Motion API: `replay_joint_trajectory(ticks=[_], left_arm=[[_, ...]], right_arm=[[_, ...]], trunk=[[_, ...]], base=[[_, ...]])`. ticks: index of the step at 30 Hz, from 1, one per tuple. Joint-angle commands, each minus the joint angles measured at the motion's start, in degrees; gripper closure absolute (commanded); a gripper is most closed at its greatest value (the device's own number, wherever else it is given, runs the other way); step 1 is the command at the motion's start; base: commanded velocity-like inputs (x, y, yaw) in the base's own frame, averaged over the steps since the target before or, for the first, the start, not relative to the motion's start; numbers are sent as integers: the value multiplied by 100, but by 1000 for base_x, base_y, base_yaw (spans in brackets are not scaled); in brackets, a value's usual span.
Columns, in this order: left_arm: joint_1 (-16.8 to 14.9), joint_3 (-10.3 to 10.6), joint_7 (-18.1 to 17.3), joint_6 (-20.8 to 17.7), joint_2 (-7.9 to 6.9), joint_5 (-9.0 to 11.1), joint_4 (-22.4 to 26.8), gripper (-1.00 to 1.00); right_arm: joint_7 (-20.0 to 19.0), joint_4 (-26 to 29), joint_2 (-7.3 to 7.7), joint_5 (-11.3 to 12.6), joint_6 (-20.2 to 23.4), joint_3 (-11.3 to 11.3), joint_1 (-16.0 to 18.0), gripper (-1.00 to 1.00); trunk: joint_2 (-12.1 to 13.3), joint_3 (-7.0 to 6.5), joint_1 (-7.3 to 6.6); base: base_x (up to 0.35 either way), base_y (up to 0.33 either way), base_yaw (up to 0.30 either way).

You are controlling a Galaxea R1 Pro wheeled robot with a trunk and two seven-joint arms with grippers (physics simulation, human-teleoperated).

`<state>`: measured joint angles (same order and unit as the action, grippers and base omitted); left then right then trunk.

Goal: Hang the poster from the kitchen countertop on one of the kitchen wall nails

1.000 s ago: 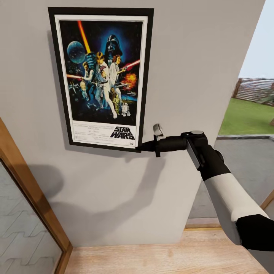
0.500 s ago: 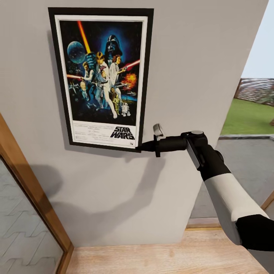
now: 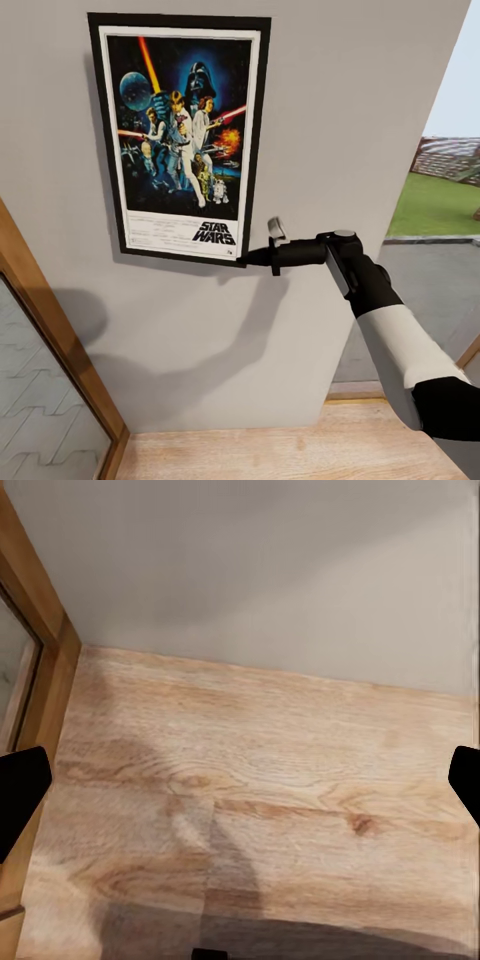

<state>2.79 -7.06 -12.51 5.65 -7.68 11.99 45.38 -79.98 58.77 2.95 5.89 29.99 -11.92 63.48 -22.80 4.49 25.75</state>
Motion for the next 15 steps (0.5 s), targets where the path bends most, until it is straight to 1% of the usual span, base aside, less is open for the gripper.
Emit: replay_joint_trajectory(ticks=[1,2,4,15], left_arm=[[-3,-5,-41,28,34,50,14,-100],[-3,-3,-41,24,66,50,14,-100],[-3,-3,-41,24,130,50,14,-100],[-3,-3,-41,24,130,50,14,-100]], right_arm=[[-22,28,-26,77,67,16,-27,100],[-32,37,-59,108,67,48,-59,100],[-32,37,-61,120,67,49,-70,100],[-32,37,-61,120,67,49,-70,100]], trunk=[[-12,11,4],[-12,11,4],[-12,11,4],[-12,11,4]], base=[[0,0,0],[0,0,0],[0,0,0],[0,0,0]])
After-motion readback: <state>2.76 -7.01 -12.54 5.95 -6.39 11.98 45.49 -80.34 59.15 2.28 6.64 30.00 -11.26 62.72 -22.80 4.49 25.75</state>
